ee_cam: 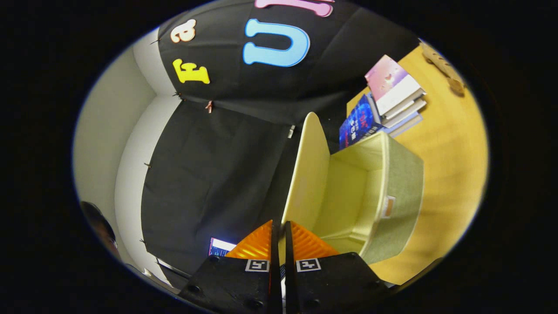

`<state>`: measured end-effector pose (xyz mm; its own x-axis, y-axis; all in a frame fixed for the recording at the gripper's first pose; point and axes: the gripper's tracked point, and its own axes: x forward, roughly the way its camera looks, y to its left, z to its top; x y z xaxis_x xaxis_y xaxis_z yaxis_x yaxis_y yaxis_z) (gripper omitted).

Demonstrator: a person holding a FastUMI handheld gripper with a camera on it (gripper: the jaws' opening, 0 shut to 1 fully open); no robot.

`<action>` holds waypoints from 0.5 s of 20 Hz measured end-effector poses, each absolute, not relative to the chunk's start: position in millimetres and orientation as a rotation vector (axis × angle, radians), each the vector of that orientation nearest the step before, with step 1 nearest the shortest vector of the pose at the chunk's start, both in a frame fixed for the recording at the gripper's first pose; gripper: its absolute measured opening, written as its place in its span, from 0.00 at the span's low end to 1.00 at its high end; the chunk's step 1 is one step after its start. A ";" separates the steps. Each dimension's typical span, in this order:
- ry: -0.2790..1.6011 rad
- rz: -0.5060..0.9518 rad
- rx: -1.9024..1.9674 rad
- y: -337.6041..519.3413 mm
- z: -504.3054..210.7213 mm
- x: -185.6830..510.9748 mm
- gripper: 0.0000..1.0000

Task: Open the storage box then place both shoes into the box .Put the left shoe in first, then the right shoe, with the right side of both shoes facing outward in a uniform manner.

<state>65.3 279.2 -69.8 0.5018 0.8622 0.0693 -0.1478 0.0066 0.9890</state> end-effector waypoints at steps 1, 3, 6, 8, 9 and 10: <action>0.693 0.913 1.322 286.7 -60.8 69.5 0.08; 0.684 0.942 1.305 304.2 -42.7 75.8 0.08; 0.688 0.986 1.281 338.0 -21.5 85.9 0.08; 0.699 1.013 1.255 362.6 -11.5 91.3 0.08; 0.705 1.028 1.246 374.1 -7.9 93.0 0.08; 0.711 1.039 1.239 385.1 -6.1 94.1 0.08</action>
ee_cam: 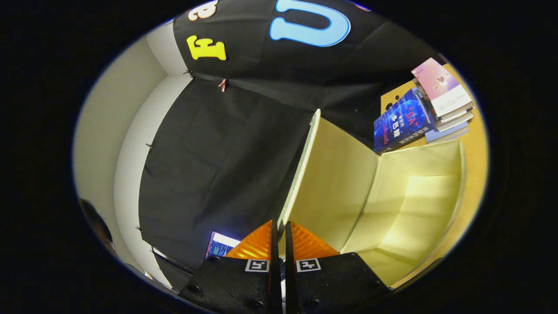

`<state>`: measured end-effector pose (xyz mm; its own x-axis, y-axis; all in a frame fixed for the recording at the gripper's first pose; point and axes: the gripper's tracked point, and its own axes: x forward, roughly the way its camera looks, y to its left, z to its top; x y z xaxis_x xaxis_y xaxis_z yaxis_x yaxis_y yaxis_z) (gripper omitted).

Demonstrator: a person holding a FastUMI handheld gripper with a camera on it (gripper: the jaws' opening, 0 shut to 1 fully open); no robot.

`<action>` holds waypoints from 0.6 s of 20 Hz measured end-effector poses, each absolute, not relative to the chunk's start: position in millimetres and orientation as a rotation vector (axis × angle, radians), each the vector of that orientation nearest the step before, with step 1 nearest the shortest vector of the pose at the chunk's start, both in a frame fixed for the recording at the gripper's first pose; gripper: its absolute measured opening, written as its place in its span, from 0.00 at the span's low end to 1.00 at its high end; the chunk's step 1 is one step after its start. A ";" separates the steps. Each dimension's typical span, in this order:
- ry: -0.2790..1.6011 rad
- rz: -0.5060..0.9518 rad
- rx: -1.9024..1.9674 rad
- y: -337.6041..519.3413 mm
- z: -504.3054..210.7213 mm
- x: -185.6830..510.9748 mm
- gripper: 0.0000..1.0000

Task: Open the storage box then place both shoes into the box .Put the left shoe in first, then the right shoe, with the right side of both shoes facing outward in a uniform manner.

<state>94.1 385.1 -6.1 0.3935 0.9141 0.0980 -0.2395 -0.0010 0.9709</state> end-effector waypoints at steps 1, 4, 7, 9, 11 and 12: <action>0.719 1.047 1.233 396.1 -5.5 96.6 0.08; 0.749 1.062 1.231 421.2 -8.9 99.5 0.08; 0.782 1.074 1.230 443.2 -16.3 102.3 0.08; 0.800 1.077 1.240 455.8 -18.3 103.2 0.08; 0.809 1.068 1.229 465.4 -23.4 104.0 0.08; 0.816 1.063 1.215 467.8 -27.2 103.7 0.11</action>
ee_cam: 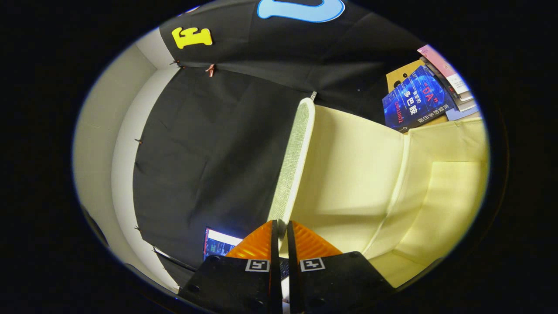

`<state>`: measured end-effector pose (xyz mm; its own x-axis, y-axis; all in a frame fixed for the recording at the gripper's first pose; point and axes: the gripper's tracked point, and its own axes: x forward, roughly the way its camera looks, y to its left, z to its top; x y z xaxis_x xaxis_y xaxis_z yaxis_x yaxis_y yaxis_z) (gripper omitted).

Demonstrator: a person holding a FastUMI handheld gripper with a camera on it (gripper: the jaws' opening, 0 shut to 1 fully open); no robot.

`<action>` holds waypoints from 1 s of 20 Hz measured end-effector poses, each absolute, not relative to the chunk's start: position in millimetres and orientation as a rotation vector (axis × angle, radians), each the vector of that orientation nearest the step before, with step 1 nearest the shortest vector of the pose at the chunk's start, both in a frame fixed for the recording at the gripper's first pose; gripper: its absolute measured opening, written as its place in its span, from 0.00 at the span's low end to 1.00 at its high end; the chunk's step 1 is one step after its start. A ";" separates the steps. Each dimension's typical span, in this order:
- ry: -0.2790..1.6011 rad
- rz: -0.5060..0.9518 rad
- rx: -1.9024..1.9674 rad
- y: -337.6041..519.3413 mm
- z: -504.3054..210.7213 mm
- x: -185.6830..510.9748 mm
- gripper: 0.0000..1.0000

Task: Open the storage box then place both shoes into the box .Put the left shoe in first, then the right shoe, with the right side of both shoes facing outward in a uniform manner.

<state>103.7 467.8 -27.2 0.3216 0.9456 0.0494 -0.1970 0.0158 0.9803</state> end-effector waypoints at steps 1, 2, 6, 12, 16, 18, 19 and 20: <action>0.825 1.054 1.193 470.5 -31.5 104.2 0.11; 0.830 1.050 1.178 471.1 -34.8 99.7 0.20; 0.796 1.014 1.127 462.5 -43.7 99.5 0.75; 0.722 0.941 1.045 422.4 -48.3 102.7 0.96; 0.680 0.874 0.970 371.9 -53.5 92.9 0.96; 0.670 0.835 0.916 341.2 -62.0 86.5 0.96; 0.669 0.816 0.888 325.9 -66.4 82.7 0.96; 0.671 0.796 0.861 311.2 -72.6 77.5 0.96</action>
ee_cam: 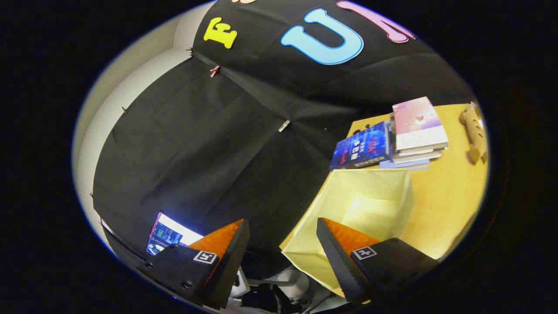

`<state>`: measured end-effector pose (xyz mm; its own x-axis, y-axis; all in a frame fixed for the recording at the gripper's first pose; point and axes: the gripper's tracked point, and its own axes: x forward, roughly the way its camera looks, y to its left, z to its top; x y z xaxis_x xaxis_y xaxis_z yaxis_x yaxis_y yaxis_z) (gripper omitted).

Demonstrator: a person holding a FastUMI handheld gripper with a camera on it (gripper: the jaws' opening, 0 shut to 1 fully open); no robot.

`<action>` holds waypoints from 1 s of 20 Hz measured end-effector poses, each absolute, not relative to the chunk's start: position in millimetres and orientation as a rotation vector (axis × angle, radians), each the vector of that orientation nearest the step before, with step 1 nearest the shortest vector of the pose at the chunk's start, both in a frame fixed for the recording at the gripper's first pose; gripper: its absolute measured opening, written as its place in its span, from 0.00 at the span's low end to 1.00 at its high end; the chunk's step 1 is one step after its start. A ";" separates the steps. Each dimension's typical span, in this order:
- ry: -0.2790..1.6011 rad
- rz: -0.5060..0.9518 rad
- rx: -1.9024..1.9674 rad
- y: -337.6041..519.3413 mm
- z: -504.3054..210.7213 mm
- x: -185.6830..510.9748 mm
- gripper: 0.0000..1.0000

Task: Open the storage box then place both shoes into the box .Put the left shoe in first, then the right shoe, with the right side of both shoes facing outward in a uniform manner.

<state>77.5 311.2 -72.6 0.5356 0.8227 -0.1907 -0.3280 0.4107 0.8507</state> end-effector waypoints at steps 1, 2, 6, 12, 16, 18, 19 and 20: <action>0.675 0.776 0.835 296.6 -77.7 72.3 0.96; 0.679 0.752 0.811 281.6 -85.5 67.6 0.96; 0.724 0.635 0.738 219.4 -119.9 51.7 0.96; 0.873 0.387 0.598 139.3 -209.3 16.1 0.96; 0.971 0.228 0.537 95.5 -272.2 -11.7 0.96; 1.022 0.173 0.493 71.0 -300.3 -30.8 0.96; 1.046 0.154 0.479 66.6 -313.3 -35.9 0.97; 1.063 0.135 0.474 62.0 -325.8 -39.6 0.95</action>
<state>-39.6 62.0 -325.8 0.4882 0.3308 -0.8076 0.1180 0.8918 0.4367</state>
